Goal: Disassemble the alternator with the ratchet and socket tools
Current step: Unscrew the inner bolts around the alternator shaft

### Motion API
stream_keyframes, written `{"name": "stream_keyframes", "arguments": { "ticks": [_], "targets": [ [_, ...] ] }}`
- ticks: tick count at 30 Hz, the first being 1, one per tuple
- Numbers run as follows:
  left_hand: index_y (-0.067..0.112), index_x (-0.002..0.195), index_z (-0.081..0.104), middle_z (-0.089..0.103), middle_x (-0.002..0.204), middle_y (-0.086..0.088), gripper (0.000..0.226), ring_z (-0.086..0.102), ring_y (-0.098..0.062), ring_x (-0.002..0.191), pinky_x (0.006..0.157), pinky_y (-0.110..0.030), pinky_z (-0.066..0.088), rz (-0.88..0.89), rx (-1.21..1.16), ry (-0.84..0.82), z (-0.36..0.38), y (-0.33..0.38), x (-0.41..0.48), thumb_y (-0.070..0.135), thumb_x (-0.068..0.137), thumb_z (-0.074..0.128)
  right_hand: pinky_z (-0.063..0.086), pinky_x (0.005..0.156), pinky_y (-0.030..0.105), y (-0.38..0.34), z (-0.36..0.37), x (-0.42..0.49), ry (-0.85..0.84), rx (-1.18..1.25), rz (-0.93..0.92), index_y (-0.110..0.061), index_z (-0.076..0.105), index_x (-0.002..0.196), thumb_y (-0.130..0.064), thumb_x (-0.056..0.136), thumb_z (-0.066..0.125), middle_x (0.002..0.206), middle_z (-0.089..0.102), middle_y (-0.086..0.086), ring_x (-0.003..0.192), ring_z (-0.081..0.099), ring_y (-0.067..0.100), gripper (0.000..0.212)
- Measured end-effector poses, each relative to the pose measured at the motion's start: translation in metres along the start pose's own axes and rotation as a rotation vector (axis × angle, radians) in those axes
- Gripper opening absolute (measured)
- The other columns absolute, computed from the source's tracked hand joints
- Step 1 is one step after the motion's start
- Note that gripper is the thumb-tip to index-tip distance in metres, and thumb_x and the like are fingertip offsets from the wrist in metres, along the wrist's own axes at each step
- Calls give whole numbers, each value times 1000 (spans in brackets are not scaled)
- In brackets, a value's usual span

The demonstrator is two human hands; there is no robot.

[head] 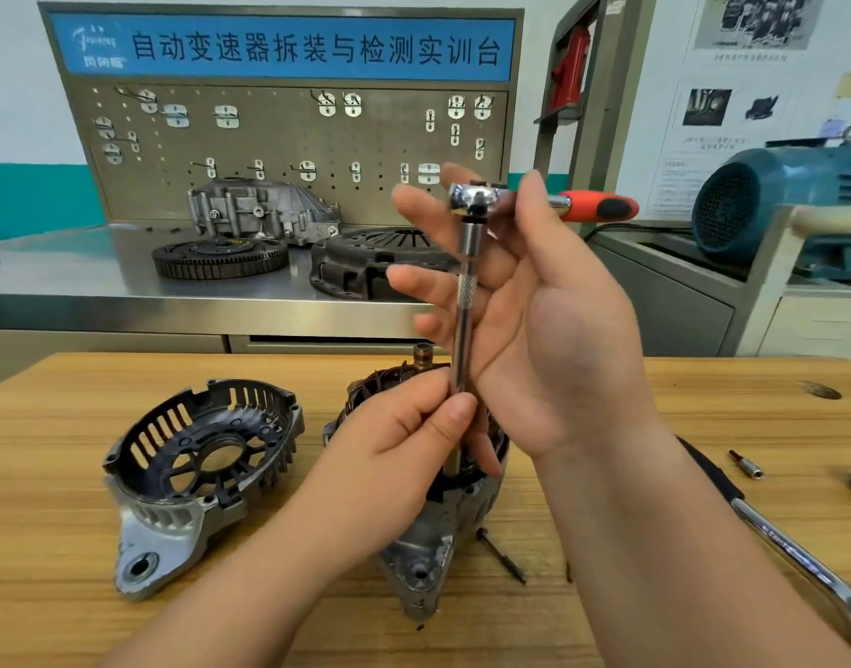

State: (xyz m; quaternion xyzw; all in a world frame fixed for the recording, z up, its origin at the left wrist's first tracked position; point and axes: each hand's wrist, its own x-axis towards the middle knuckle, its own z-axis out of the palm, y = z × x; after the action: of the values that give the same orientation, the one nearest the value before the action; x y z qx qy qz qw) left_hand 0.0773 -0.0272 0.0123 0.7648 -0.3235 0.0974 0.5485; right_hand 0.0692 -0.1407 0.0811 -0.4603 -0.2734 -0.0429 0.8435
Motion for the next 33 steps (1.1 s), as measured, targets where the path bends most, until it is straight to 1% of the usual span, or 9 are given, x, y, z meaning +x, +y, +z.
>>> {"name": "stream_keyframes", "arguments": {
  "ticks": [3,8,12,14,17,22,26,29,33],
  "targets": [
    [13,87,65,71,74,5,30,65,-21,78,80,-46,50,-9,23,47,1,0,0,35,90,44,51,57,22,3,3,-2,52,-134,-164,-26,64,114,-35,90,55,108,71,-3,82,68,16,28],
    [12,88,64,71,74,5,33,63,-29,76,76,-48,49,-15,23,38,1,0,1,37,90,43,52,65,22,2,4,-3,28,-176,-294,-25,55,127,-18,93,52,133,61,0,92,67,17,35],
    [23,91,64,71,84,8,37,63,-24,84,83,-45,49,-12,-26,17,0,0,-2,51,89,39,54,60,23,-1,5,-2,19,-3,-113,-22,54,128,-34,89,48,122,68,-1,82,70,21,41],
    [27,98,64,71,92,6,39,63,-24,92,88,-46,48,-24,-52,10,0,0,-2,53,88,37,52,55,23,-3,3,-1,5,29,-22,-16,52,123,-39,96,38,109,73,-1,74,70,20,39],
    [23,93,63,71,84,2,37,64,-26,87,86,-54,48,-13,-42,5,1,-1,-1,50,87,39,49,54,22,-3,1,-1,-16,10,29,-12,55,108,-40,104,25,96,75,1,70,69,18,41],
    [14,98,64,72,83,6,36,66,-16,84,83,-45,52,0,13,73,3,-1,-1,42,89,45,51,59,22,3,5,-4,39,-153,-168,-25,64,112,-30,93,51,111,72,0,82,68,15,24],
    [13,94,64,72,77,5,34,66,-23,79,80,-47,52,-5,27,70,4,-1,-1,40,89,43,52,66,23,3,6,-4,30,-186,-281,-23,59,122,-17,89,56,126,65,1,91,66,17,34],
    [12,94,63,72,79,6,36,65,-22,81,79,-41,51,10,-9,66,3,-4,-2,43,90,46,53,64,22,2,6,-3,30,-79,-198,-23,58,125,-23,92,54,124,67,-1,87,68,19,33],
    [30,95,66,72,94,14,29,64,-2,94,83,-15,47,-3,-79,33,2,-3,-4,50,92,44,51,58,24,-3,3,-2,22,9,-27,-15,58,116,-40,91,43,104,74,0,75,70,18,39]
  ]
}}
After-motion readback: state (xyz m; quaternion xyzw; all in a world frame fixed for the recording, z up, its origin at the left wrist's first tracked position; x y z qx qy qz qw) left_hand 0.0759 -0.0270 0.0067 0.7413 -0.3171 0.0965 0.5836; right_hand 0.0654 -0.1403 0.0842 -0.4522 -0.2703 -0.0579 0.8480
